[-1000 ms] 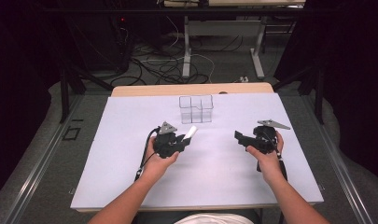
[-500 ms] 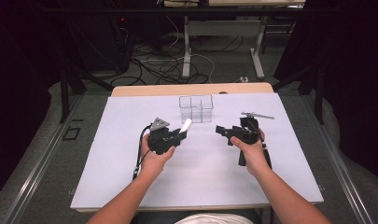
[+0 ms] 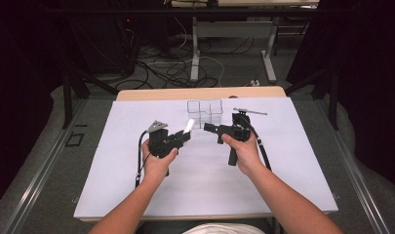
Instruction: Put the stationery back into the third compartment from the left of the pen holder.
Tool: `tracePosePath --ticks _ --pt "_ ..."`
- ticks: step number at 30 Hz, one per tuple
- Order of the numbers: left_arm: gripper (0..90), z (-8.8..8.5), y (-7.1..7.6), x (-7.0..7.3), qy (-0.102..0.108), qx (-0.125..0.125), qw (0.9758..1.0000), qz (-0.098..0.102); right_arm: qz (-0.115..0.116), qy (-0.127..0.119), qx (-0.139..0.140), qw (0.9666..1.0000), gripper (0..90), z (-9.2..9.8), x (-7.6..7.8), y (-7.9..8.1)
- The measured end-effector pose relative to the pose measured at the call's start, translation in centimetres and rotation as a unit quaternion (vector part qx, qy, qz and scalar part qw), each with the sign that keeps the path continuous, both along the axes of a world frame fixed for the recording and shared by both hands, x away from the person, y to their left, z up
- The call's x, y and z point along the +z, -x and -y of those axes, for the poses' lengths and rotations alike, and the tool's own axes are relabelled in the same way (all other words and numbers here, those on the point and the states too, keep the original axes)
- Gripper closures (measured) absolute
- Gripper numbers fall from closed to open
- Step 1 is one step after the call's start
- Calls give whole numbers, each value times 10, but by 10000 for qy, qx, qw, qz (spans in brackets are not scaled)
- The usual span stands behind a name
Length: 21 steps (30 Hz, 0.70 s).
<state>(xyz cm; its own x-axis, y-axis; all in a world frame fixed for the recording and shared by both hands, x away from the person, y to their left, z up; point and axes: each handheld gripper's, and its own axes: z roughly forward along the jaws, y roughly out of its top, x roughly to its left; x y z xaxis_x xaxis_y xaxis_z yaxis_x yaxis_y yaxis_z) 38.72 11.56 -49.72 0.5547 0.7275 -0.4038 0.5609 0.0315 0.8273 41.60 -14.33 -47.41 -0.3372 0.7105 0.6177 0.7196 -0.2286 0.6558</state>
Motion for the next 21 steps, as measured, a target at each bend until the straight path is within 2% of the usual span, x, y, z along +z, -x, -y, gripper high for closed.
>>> tracePosePath --ticks 2,5,7,9,11,12,15,17,21 --pt "704 -1 0 0 46 -27 10000 -45 35 -35 15 10000 210 -3 -1 -2" --pt "704 -1 -1 -1 110 -51 9999 -98 -123 -90 118 9998 248 -5 -2 -5" --pt "704 0 -1 -2 177 -50 9997 -160 -148 -150 109 9997 306 -6 -3 -6" --pt "704 0 -2 -4 185 -79 9997 -163 -305 -233 229 9990 346 -6 -4 -7" --pt "704 1 -2 -4 176 -95 9996 -201 -255 -241 258 9991 381 -7 -6 -7" --pt "704 2 -1 -4 161 -108 9996 -197 -238 -247 369 9987 388 -7 -6 -7" --pt "704 4 -1 -5 148 -117 9997 -185 -164 -333 463 9982 389 -8 -5 -6" --pt "704 6 0 -5 135 -141 9997 -177 -137 -489 459 9977 390 -11 -5 -5" --pt "704 9 1 -7 124 -182 9996 -154 -211 -653 478 9965 393 -13 -5 -4"
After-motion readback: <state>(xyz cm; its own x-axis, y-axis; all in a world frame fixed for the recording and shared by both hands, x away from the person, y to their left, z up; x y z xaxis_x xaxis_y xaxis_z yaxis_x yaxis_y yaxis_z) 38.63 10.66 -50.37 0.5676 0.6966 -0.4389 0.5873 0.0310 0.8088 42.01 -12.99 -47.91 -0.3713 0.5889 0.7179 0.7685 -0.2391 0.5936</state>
